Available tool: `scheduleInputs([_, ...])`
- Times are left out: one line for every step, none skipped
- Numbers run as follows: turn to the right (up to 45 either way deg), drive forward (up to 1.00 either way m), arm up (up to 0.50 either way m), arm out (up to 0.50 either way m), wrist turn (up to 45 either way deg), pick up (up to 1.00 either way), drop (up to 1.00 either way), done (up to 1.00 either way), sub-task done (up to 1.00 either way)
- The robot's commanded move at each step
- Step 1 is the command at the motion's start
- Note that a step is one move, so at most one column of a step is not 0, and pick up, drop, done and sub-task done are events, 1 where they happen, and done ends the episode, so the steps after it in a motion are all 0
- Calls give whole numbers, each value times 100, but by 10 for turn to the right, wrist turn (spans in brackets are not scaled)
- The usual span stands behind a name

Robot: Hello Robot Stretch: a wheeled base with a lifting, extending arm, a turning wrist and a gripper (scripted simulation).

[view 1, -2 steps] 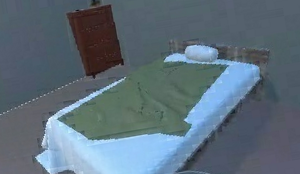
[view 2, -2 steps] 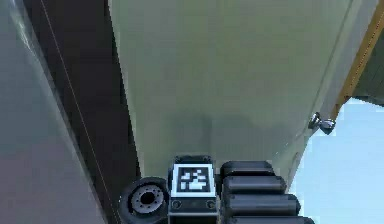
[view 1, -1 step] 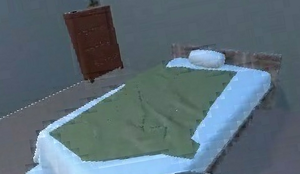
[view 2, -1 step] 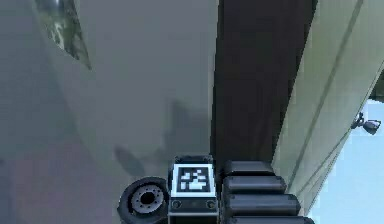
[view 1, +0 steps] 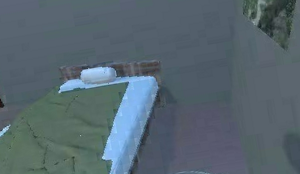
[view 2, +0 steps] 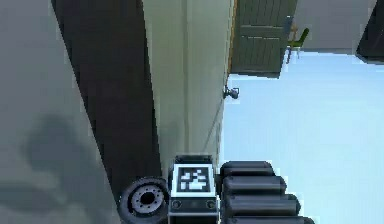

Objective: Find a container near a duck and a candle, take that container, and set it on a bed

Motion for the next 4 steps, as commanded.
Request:
scheduleInputs([30, 0, 0, 0, 0, 0, 0, 0, 0])
scheduleInputs([0, 100, 0, 0, 0, 0, 0, 0, 0])
scheduleInputs([90, 0, 0, 0, 0, 0, 0, 0, 0])
scheduleInputs([0, 20, 0, 0, 0, 0, 0, 0, 0])
